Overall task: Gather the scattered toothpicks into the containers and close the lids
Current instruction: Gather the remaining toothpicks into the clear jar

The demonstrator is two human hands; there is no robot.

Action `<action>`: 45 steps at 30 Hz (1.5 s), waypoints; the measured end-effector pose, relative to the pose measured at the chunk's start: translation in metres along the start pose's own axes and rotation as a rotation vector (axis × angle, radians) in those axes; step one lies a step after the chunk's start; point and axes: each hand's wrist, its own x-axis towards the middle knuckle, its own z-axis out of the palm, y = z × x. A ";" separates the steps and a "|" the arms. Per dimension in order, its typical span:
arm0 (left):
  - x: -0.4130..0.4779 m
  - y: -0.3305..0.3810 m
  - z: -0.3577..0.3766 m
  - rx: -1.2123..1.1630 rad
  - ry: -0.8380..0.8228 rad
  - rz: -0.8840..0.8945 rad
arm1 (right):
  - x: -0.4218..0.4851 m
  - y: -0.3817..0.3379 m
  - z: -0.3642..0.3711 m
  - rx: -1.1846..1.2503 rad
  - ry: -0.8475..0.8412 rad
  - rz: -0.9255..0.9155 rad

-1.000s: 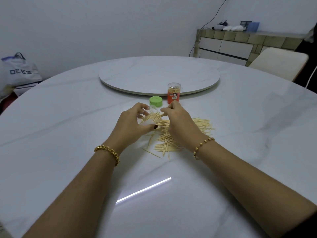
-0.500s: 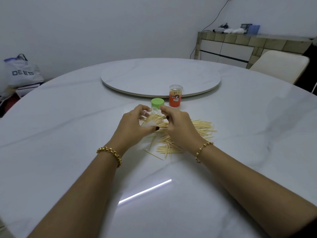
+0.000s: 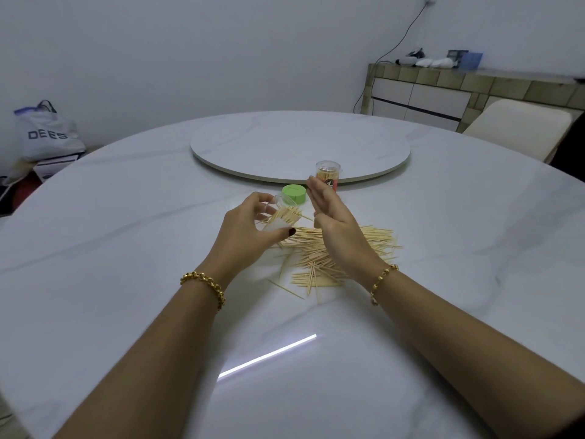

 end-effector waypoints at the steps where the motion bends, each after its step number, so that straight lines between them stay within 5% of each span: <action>1: 0.000 0.001 0.000 -0.021 0.009 -0.008 | -0.001 0.000 0.000 -0.016 0.008 0.006; 7: 0.000 0.002 0.000 -0.089 0.059 -0.034 | -0.011 0.004 0.004 -0.420 -0.085 -0.075; 22: -0.002 0.004 0.002 -0.032 0.018 -0.034 | -0.002 0.021 -0.017 -0.598 0.071 -0.193; 29: -0.002 0.003 0.001 -0.021 0.008 -0.038 | 0.009 0.033 -0.035 -1.097 -0.036 -0.100; 45: -0.003 -0.002 0.007 -0.030 0.053 -0.020 | 0.016 0.040 -0.038 -1.098 0.045 -0.186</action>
